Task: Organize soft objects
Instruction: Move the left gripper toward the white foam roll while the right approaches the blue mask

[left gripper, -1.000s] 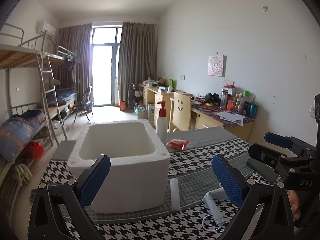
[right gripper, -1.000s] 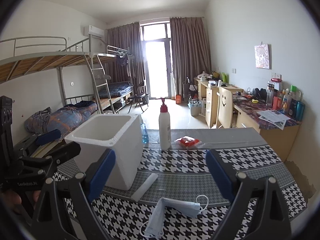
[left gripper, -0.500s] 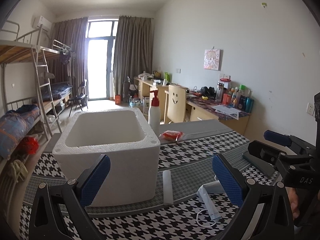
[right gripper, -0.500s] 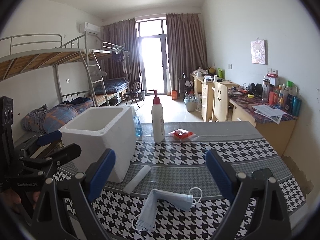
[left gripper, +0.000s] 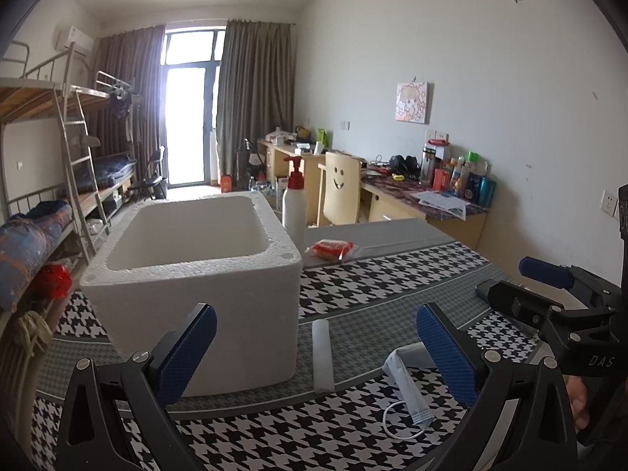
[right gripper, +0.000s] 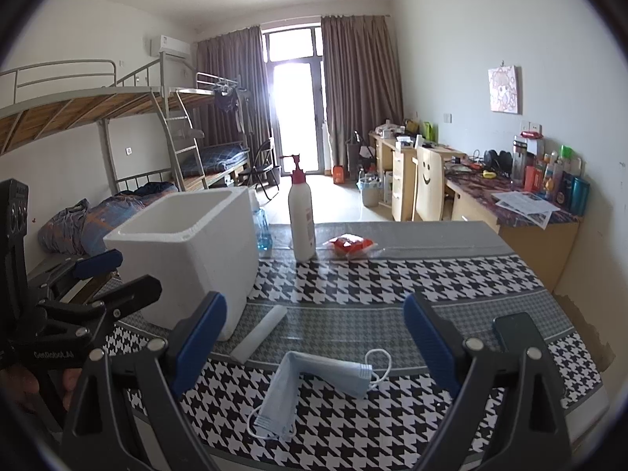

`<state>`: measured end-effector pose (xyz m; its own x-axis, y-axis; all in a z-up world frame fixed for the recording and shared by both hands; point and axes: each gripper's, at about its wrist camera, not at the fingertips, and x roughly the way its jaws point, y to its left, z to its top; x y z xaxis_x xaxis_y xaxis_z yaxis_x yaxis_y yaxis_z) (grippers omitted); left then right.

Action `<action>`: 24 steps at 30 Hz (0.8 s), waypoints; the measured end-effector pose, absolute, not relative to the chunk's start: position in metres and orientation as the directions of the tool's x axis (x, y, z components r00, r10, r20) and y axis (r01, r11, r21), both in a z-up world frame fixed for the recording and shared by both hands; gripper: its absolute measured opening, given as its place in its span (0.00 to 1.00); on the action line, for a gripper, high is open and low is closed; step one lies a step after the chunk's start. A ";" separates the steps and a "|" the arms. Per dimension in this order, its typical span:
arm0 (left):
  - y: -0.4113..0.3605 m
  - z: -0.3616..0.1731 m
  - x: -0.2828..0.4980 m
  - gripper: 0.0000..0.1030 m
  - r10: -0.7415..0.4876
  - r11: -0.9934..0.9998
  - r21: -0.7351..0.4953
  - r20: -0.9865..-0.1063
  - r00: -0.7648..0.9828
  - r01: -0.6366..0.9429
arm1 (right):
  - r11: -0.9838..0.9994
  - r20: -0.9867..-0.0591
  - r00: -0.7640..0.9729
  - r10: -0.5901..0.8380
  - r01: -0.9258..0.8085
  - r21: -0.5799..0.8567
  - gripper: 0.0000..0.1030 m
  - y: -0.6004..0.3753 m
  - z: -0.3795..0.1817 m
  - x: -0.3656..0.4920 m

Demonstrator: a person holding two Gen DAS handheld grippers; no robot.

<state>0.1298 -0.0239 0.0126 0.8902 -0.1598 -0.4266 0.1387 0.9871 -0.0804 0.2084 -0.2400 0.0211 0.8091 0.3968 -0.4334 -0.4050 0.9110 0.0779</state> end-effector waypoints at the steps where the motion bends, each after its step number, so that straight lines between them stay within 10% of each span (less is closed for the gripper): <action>1: -0.025 0.011 0.130 0.99 -0.160 0.987 -0.081 -0.429 0.889 0.139 | 0.911 -0.435 0.809 0.396 -0.404 0.079 0.91 -0.240 0.021 0.208; 24: -0.037 -0.025 0.147 0.99 -0.179 0.984 -0.096 -0.515 0.838 0.151 | 0.930 -0.525 0.776 0.349 -0.357 0.090 0.91 -0.245 -0.009 0.218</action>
<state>0.1472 -0.0373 -0.0251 0.8383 -0.1786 -0.5152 0.1506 0.9839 -0.0959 0.2178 -0.2452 -0.0088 0.7763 0.3491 -0.5248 -0.3571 0.9297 0.0902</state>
